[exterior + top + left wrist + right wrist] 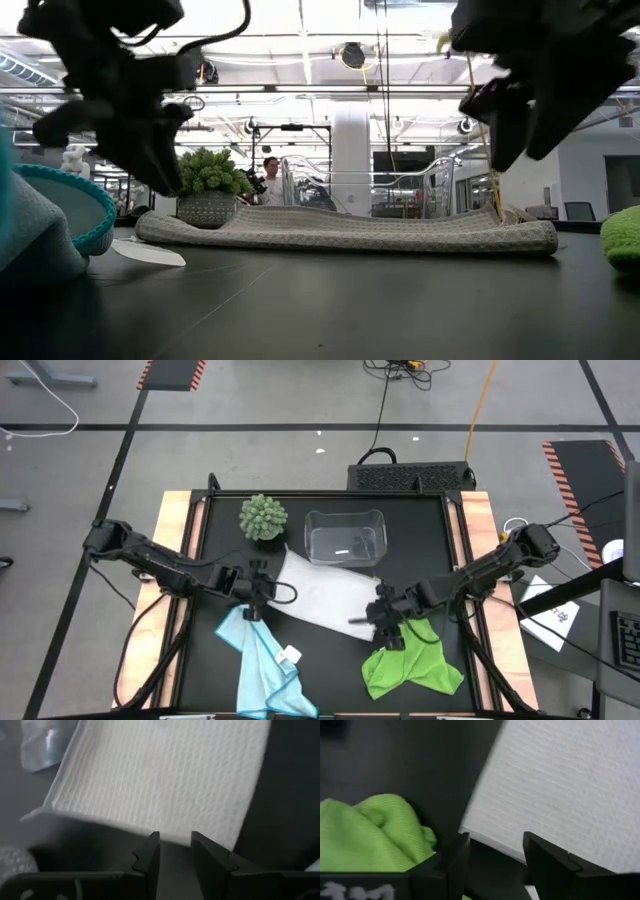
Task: Fold microfiber towels
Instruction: Fold the gray towel
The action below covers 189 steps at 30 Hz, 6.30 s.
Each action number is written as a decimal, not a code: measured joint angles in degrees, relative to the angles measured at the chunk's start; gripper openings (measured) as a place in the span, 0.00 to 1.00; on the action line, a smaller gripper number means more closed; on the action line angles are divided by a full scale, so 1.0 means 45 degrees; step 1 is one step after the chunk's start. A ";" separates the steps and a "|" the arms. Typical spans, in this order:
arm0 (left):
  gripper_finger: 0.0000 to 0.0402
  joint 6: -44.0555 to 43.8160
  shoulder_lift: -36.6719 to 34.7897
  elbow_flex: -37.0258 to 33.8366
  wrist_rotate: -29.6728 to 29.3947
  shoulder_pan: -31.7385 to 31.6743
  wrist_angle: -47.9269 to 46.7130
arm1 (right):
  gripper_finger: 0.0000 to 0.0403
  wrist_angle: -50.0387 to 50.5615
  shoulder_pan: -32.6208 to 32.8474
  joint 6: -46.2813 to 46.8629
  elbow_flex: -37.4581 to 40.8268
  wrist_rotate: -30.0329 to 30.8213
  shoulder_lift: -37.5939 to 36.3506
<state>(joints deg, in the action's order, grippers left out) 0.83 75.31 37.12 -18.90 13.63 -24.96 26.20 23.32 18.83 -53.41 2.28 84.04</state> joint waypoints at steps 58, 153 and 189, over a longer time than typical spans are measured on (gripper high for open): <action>0.28 -0.0747 0.3150 -0.0908 0.1731 0.0525 0.4012 | 0.03 -0.1807 0.0815 0.2190 -0.0025 0.0409 0.3149; 0.28 -0.0916 0.3249 -0.0902 0.2892 0.1005 0.3806 | 0.35 0.1083 -0.5582 -0.6262 -1.3542 -0.7221 1.0475; 0.28 -0.3967 -0.1674 -0.0839 0.1546 0.3067 -0.0069 | 0.48 0.6067 -0.4985 -0.7615 -1.2323 -0.4526 0.9329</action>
<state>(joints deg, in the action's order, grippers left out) -17.02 67.78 33.34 -11.94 27.43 -25.27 53.50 0.88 -15.43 -108.86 -18.09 126.02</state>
